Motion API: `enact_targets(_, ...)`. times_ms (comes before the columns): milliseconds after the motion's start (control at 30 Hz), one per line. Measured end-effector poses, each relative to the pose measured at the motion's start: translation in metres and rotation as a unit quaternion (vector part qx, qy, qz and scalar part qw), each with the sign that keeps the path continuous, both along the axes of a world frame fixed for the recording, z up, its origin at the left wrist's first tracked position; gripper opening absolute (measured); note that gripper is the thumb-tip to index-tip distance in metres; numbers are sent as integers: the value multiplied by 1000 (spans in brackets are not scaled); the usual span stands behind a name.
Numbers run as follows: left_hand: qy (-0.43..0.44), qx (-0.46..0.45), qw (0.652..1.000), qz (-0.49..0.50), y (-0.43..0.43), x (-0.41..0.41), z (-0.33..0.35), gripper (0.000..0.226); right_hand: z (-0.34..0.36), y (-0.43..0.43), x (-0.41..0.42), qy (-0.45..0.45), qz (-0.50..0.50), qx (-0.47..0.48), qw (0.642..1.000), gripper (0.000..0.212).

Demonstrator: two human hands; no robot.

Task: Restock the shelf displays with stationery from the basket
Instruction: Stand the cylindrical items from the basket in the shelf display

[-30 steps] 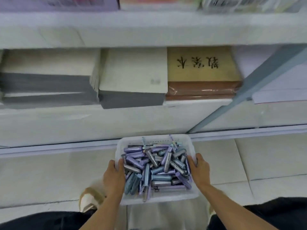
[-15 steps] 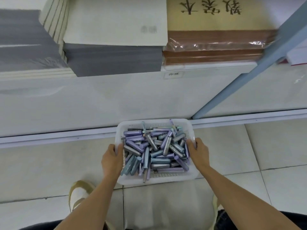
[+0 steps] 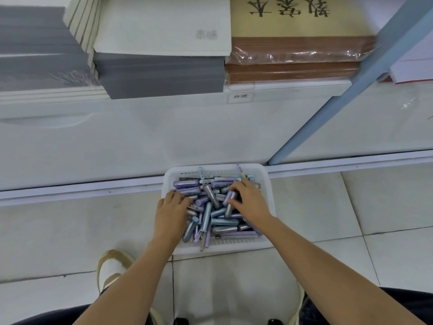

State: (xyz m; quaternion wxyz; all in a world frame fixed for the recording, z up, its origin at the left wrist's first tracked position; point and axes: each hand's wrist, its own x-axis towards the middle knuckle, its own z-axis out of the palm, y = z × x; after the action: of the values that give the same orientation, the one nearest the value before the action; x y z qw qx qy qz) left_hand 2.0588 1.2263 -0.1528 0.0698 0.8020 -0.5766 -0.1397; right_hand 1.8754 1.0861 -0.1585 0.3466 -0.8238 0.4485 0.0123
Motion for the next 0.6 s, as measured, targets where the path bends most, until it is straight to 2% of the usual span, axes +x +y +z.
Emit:
enact_targets(167,-7,48,999,-22,-3,0,-7,35,4,1,-4,-28,6,46,999,18)
enact_targets(233,14,84,995,-43,-1,0,-14,33,6,5,-6,-62,-6,101,993,30)
enact_targets(333,79,113,989,-52,7,-1,-21,32,10,6,-9,-102,-58,159,980,16)
enact_targets(467,209,79,974,47,6,-3,-4,14,23,-8,-10,-151,-117,166,967,4)
enact_targets(533,282,43,950,127,1,-3,8,23,32,-15,-7,-180,-135,210,951,5)
enact_targets(600,362,1,914,185,-6,-8,19,27,40,-18,1,-179,-108,263,942,8)
